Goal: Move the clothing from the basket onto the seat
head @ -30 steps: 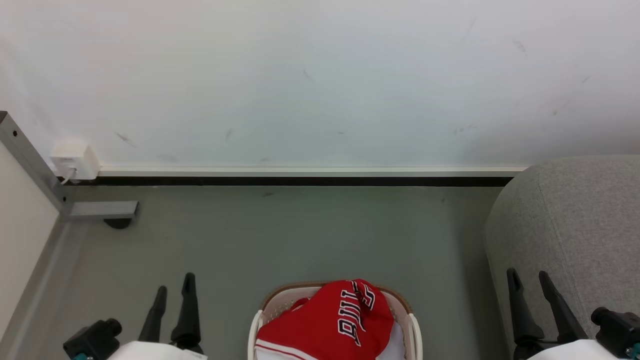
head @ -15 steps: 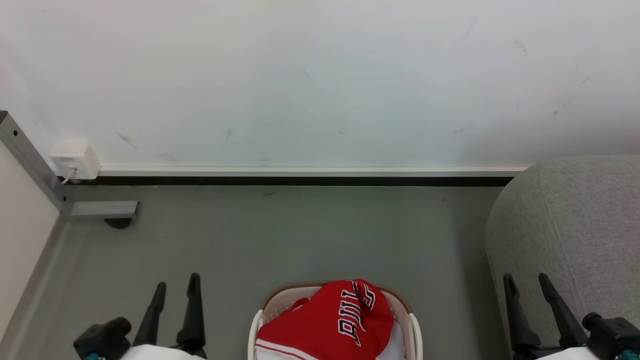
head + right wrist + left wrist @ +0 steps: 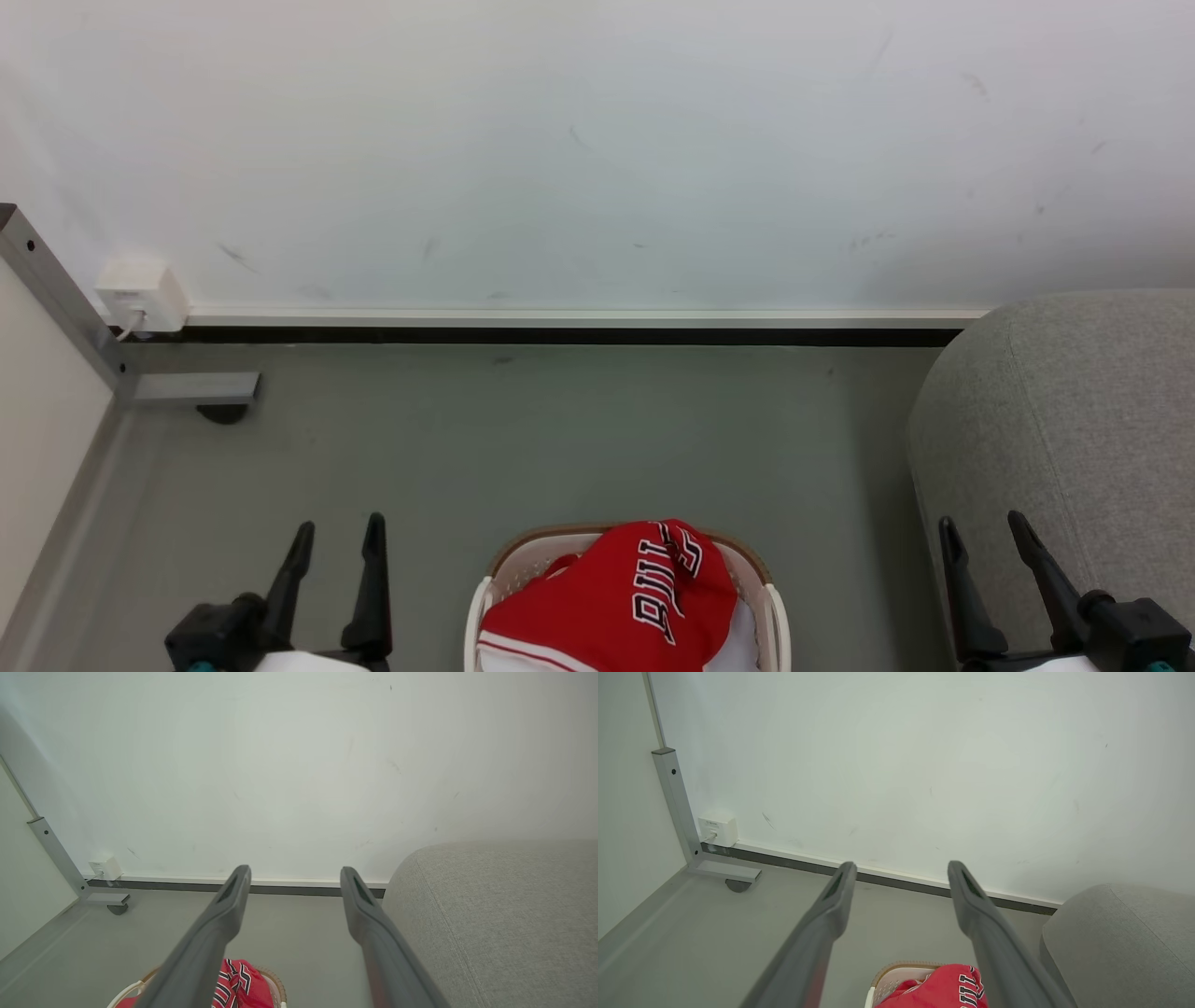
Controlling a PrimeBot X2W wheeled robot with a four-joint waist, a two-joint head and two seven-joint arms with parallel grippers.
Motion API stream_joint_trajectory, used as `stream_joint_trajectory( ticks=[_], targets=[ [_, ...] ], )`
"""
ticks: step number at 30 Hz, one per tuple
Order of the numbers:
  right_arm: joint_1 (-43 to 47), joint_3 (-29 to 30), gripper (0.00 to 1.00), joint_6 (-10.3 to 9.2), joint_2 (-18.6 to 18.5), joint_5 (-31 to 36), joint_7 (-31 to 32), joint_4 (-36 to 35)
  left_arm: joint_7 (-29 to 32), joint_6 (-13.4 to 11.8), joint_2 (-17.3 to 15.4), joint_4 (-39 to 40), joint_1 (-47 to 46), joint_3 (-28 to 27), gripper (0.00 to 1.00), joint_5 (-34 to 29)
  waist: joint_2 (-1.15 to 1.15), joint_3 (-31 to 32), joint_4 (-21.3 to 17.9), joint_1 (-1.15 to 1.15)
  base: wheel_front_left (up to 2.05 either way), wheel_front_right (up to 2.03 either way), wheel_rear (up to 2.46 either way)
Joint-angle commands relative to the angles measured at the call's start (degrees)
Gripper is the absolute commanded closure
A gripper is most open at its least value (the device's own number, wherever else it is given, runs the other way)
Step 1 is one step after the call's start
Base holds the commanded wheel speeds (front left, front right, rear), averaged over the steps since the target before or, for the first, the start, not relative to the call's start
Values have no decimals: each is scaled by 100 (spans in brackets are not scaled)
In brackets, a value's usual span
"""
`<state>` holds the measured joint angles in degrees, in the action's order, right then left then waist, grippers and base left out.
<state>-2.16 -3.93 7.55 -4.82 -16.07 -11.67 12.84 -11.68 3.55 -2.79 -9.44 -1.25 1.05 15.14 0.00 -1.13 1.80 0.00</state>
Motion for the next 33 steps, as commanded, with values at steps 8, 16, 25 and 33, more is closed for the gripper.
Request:
stream_joint_trajectory(
  ticks=[8, 16, 25, 33],
  targets=[
    [62, 72, 0, -10, 8, 397, -134, 64, -131, 8, -61, -30, 54, 33, 0, -513, 0, -17, 1, 0, 0, 0, 0],
    [66, 178, 0, -10, 39, 514, -221, 184, -235, 62, -60, -196, 47, 80, 0, -841, 0, -39, 28, 0, 0, 0, 0],
    [96, 319, 0, -11, 88, 665, -319, 242, -308, 103, -53, -331, 82, 81, 0, -1152, 0, -29, 41, 0, 0, 0, 0],
    [95, 336, 0, -12, 116, 733, -358, 211, -349, 155, -38, -400, 80, 58, 0, -1185, 0, -63, 4, 0, 0, 0, 0]
  ],
)
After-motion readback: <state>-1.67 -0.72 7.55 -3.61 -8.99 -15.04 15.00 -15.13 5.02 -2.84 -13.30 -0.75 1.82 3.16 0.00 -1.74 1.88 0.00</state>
